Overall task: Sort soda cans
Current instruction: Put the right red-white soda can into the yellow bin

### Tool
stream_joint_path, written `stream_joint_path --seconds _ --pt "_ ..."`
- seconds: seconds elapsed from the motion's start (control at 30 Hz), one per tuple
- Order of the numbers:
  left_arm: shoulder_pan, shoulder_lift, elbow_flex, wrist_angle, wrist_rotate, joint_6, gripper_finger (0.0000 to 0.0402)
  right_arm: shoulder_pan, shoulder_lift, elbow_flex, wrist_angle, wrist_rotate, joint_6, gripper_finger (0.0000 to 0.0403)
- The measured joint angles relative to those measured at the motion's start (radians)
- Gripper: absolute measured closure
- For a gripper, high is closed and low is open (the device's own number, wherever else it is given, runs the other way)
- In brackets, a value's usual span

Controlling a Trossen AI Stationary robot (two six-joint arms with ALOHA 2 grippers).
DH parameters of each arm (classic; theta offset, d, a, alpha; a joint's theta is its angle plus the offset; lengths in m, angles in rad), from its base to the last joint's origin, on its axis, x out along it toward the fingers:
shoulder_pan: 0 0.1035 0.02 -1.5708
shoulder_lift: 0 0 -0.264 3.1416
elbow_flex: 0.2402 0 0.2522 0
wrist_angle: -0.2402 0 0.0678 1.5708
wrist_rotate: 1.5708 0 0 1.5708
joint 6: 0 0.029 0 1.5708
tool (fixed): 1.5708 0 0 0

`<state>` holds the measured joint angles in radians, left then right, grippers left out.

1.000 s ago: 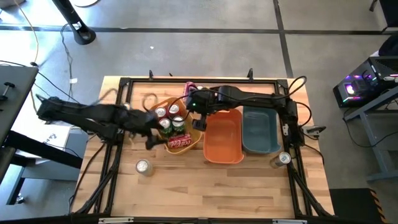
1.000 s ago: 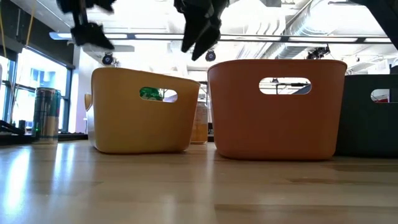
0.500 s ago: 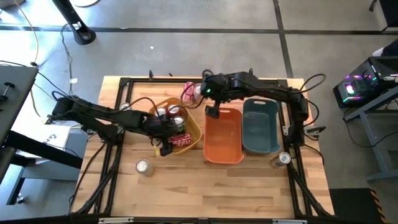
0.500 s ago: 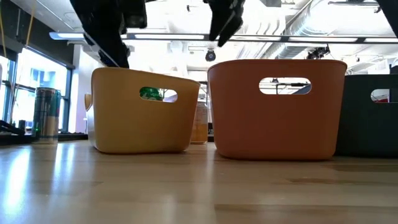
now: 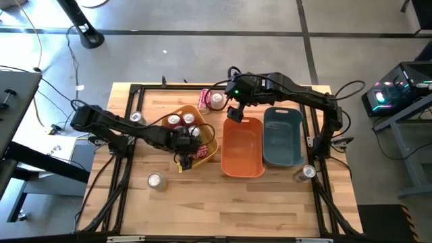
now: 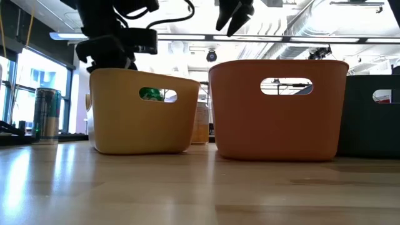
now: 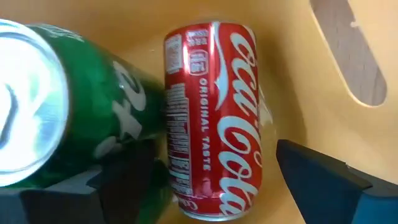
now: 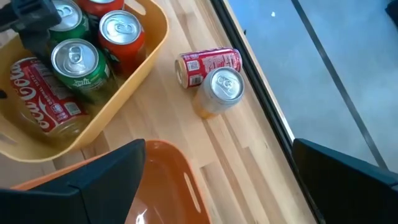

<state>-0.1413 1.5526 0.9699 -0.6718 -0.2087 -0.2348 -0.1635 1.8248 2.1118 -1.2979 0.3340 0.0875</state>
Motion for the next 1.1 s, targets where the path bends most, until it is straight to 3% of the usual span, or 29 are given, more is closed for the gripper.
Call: stream_joint_path --seconds 0.53,0.77,1.1 --pt "0.021 0.015 0.034 -0.002 0.064 -0.097 0.0071 0.002 0.000 0.000 0.024 -0.003 -0.017 0.0004" --pt "0.081 -0.047 0.163 -0.115 0.177 -0.387 0.0072 0.000 0.000 0.000 0.028 -0.004 -0.018 0.0004" --pt "0.077 0.015 0.169 -0.132 0.168 -0.558 0.0072 -0.024 0.000 0.000 0.041 -0.004 -0.041 0.0004"
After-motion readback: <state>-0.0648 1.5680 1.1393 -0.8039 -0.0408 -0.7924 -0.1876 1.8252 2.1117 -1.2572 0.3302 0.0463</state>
